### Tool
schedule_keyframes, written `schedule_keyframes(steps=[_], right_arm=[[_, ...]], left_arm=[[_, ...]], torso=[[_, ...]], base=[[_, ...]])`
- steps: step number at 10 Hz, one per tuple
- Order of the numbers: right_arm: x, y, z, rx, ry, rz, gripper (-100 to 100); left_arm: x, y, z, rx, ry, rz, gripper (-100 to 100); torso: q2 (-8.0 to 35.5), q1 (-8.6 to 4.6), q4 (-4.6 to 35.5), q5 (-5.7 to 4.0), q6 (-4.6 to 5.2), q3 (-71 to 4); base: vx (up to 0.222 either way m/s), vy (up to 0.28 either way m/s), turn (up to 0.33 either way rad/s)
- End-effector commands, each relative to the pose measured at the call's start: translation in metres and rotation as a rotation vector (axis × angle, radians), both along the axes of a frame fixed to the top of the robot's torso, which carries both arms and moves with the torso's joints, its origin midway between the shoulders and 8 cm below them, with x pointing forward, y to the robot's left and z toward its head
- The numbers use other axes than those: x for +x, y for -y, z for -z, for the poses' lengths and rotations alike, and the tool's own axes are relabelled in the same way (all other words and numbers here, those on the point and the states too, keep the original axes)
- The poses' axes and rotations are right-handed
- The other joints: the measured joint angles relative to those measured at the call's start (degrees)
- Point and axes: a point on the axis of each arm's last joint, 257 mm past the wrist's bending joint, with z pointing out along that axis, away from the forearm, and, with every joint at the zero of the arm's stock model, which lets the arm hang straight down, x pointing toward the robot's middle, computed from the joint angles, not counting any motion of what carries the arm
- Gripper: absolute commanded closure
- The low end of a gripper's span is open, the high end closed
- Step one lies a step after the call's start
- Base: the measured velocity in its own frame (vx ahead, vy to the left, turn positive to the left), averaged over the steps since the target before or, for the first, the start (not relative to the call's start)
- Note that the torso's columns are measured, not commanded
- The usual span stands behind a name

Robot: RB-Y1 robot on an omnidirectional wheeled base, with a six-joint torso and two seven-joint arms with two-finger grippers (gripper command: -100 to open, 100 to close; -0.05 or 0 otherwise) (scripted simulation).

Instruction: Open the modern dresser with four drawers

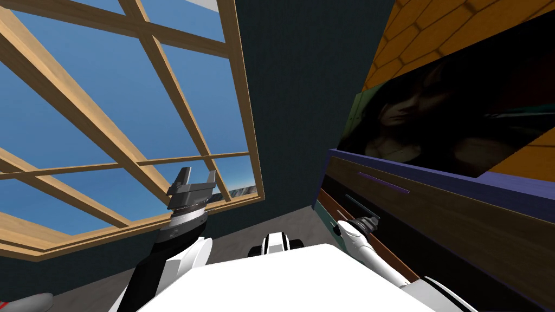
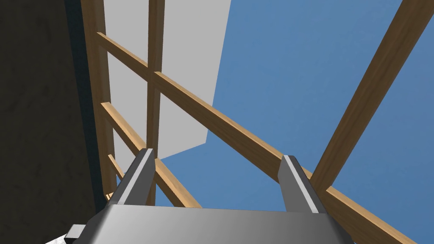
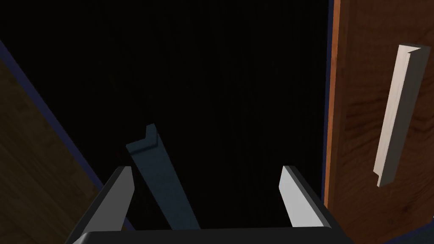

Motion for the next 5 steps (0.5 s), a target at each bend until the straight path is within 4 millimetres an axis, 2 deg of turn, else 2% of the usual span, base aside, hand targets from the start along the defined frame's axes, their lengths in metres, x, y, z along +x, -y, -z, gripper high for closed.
schedule_keyframes(steps=[1, 2, 3, 4, 5], right_arm=[[-0.0119, 0.0234, -0.0261, -0.101, -0.047, 0.028, -100], [-0.0088, 0.0166, -0.0183, -0.074, -0.034, 0.020, -100], [-0.0096, 0.0179, -0.0202, -0.080, -0.037, 0.023, -100], [-0.0095, 0.0178, -0.0200, -0.079, -0.036, 0.022, 100], [-0.0065, 0.0176, -0.0213, -0.079, -0.036, 0.021, 100]], left_arm=[[0.0000, 0.0000, 0.0000, 0.000, 0.000, 0.000, 0], [0.0000, 0.0000, 0.0000, 0.000, 0.000, 0.000, 0], [0.0000, 0.0000, 0.0000, 0.000, 0.000, 0.000, 0], [0.0000, 0.0000, 0.0000, 0.000, 0.000, 0.000, 0], [0.0000, 0.0000, 0.0000, 0.000, 0.000, 0.000, 0]], torso=[[0.0, -0.05, 0.0, -0.03, 0.01, 0.0], [-0.1, -0.07, 0.0, -0.03, 0.02, 0.0], [0.0, -0.03, 0.0, -0.03, 0.02, 0.0], [0.1, -0.01, 0.0, -0.02, 0.01, 0.0], [0.0, -0.02, 0.0, -0.01, 0.01, 0.0]], base=[[0.047, -0.017, 0.056], [0.023, -0.010, 0.010], [0.000, 0.000, 0.000], [0.000, 0.000, 0.000], [-0.018, 0.101, -0.003]])
